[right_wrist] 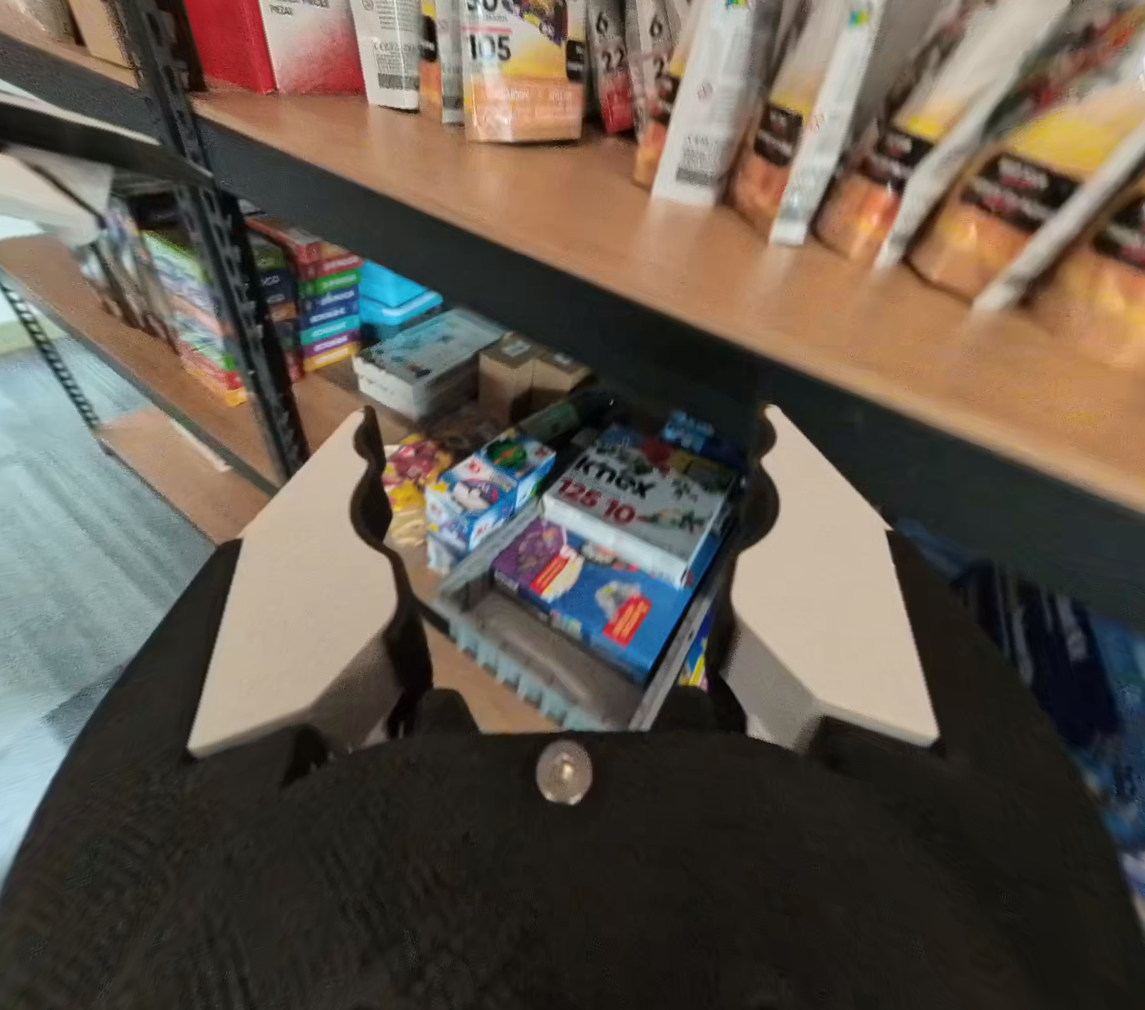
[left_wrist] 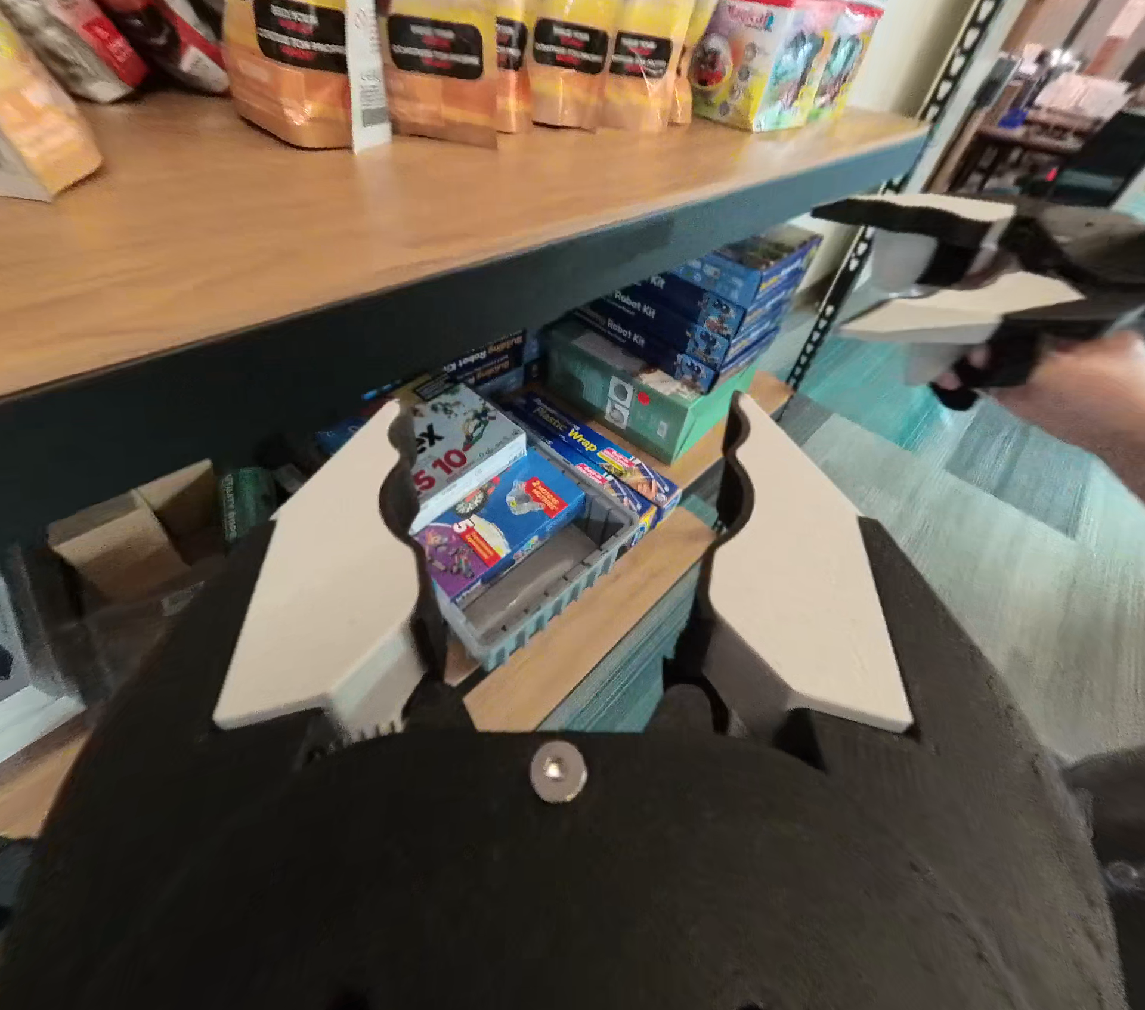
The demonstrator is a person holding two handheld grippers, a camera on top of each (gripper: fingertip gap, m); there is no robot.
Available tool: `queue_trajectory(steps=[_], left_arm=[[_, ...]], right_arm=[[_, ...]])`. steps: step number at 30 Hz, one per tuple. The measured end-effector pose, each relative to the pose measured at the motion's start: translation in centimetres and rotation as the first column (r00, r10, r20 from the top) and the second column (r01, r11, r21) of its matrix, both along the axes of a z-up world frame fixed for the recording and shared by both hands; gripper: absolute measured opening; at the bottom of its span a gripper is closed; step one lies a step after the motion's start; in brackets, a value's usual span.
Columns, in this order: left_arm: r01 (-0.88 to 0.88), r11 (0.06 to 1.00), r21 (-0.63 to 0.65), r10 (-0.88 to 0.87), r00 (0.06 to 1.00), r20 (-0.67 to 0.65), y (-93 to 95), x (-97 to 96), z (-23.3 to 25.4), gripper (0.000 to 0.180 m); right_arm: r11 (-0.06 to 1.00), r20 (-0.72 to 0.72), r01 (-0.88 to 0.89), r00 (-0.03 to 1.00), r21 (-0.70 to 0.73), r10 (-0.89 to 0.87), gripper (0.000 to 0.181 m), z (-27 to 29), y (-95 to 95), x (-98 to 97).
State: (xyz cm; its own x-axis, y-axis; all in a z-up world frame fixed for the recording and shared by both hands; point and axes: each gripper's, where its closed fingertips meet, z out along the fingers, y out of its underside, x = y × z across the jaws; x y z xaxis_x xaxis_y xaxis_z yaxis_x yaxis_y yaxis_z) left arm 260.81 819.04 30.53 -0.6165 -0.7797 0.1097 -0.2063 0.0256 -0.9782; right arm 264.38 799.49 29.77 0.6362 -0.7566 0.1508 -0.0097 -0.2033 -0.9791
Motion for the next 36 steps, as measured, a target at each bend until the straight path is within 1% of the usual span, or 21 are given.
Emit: queue_trajectory(steps=[2, 4, 5, 7, 10, 12, 13, 15, 16, 17, 19, 21, 22, 24, 26, 27, 29, 31, 33, 34, 36], left_arm=[[0.015, 0.998, 0.058, -0.017, 0.999, 0.027, -2.3, -1.1, -0.9, 0.099], [0.02, 0.995, 0.096, -0.027, 0.997, 0.077, -4.3, -1.7, -1.1, 0.097], [0.016, 0.994, 0.112, -0.026, 0.995, 0.096, -5.3, -1.8, -1.2, 0.096], [0.017, 0.991, 0.129, -0.031, 0.993, 0.111, -7.2, -1.4, -1.0, 0.095], [0.076, 0.99, 0.123, -0.087, 0.993, 0.083, -10.3, -0.7, -0.7, 0.095], [0.146, 0.982, 0.119, -0.157, 0.984, 0.09, -12.6, -0.4, -0.3, 0.092], [0.187, 0.976, 0.111, -0.199, 0.975, 0.1, -13.9, -0.4, -0.2, 0.088], [0.273, 0.959, 0.069, -0.28, 0.95, 0.134, -16.6, -0.8, 0.1, 0.084], [0.307, 0.951, 0.046, -0.31, 0.938, 0.152, -18.0, -1.0, 0.4, 0.08], [0.329, 0.944, 0.031, -0.329, 0.932, 0.151, -19.3, -1.3, 0.5, 0.081], [0.344, 0.938, 0.036, -0.346, 0.93, 0.124, -21.3, -2.2, 0.7, 0.081], [0.351, 0.935, 0.052, -0.355, 0.923, 0.147, -22.7, -3.7, 1.2, 0.064], [0.349, 0.935, 0.064, -0.355, 0.92, 0.167, -23.1, -4.3, 1.4, 0.058], [0.32, 0.941, 0.106, -0.335, 0.925, 0.179, -24.1, -4.9, 1.4, 0.053], [0.259, 0.957, 0.132, -0.281, 0.941, 0.189, -25.0, -4.9, 2.0, 0.052], [0.22, 0.968, 0.123, -0.242, 0.948, 0.206, -25.6, -5.0, 2.8, 0.052], [0.127, 0.989, 0.074, -0.142, 0.961, 0.237, -26.8, -5.1, 4.3, 0.053], [0.042, 0.999, 0.005, -0.042, 0.966, 0.256, -28.2, -5.6, 5.7, 0.053], [-0.001, 0.998, -0.061, 0.018, 0.958, 0.286, -30.0, -6.7, 6.7, 0.05], [-0.01, 0.998, -0.064, 0.028, 0.956, 0.291, -31.0, -7.1, 6.9, 0.05], [-0.054, 0.999, -0.006, 0.053, 0.957, 0.286, -32.6, -7.7, 6.5, 0.053]], right_arm=[[0.992, -0.122, 0.115, 0.987, 0.06, -0.107, 0.118, -2.8, -7.2, -3.7], [0.948, -0.174, 0.278, 0.952, 0.157, -0.251, 0.117, -3.3, -14.1, -6.4], [0.911, -0.167, 0.364, 0.928, 0.197, -0.334, 0.114, -3.0, -17.2, -7.4], [0.838, -0.123, 0.501, 0.866, 0.218, -0.485, 0.112, -2.4, -22.2, -8.8], [0.739, -0.063, 0.656, 0.753, 0.156, -0.655, 0.105, -2.3, -26.9, -10.0], [0.703, -0.058, 0.695, 0.716, 0.151, -0.696, 0.094, -2.3, -28.2, -10.4], [0.699, -0.058, 0.699, 0.712, 0.149, -0.7, 0.081, -2.5, -28.5, -10.5], [0.723, -0.046, 0.676, 0.734, 0.142, -0.677, 0.039, -2.9, -28.4, -10.3], [0.743, -0.039, 0.654, 0.754, 0.142, -0.656, 0.027, -3.1, -28.4, -9.8], [0.753, -0.038, 0.644, 0.763, 0.135, -0.646, 0.019, -3.2, -28.8, -9.1], [0.763, -0.023, 0.636, 0.77, 0.112, -0.638, 0.001, -2.5, -30.2, -6.8], [0.791, -0.007, 0.603, 0.795, 0.106, -0.606, 0.0, -0.7, -31.9, -3.4], [0.792, -0.014, 0.601, 0.797, 0.111, -0.603, 0.0, 0.4, -33.2, -1.2], [0.816, -0.054, 0.562, 0.826, 0.131, -0.561, 0.0, 2.7, -35.5, 4.2], [0.853, -0.068, 0.498, 0.867, 0.155, -0.494, 0.0, 5.3, -37.5, 9.5], [0.886, -0.082, 0.436, 0.9, 0.158, -0.428, 0.0, 6.2, -37.8, 11.9], [0.948, -0.09, 0.247, 0.968, 0.203, -0.233, 0.0, 8.1, -37.2, 15.6], [0.964, -0.126, 0.128, 0.987, 0.233, -0.1, 0.0, 8.8, -37.4, 18.4], [0.972, -0.144, 0.128, 0.985, 0.199, -0.1, 0.0, 8.4, -38.8, 20.9], [0.975, -0.152, 0.134, 0.982, 0.175, -0.108, 0.0, 8.0, -39.4, 22.0], [0.982, -0.152, 0.138, 0.981, 0.128, -0.118, 0.0, 7.5, -40.0, 23.6]])
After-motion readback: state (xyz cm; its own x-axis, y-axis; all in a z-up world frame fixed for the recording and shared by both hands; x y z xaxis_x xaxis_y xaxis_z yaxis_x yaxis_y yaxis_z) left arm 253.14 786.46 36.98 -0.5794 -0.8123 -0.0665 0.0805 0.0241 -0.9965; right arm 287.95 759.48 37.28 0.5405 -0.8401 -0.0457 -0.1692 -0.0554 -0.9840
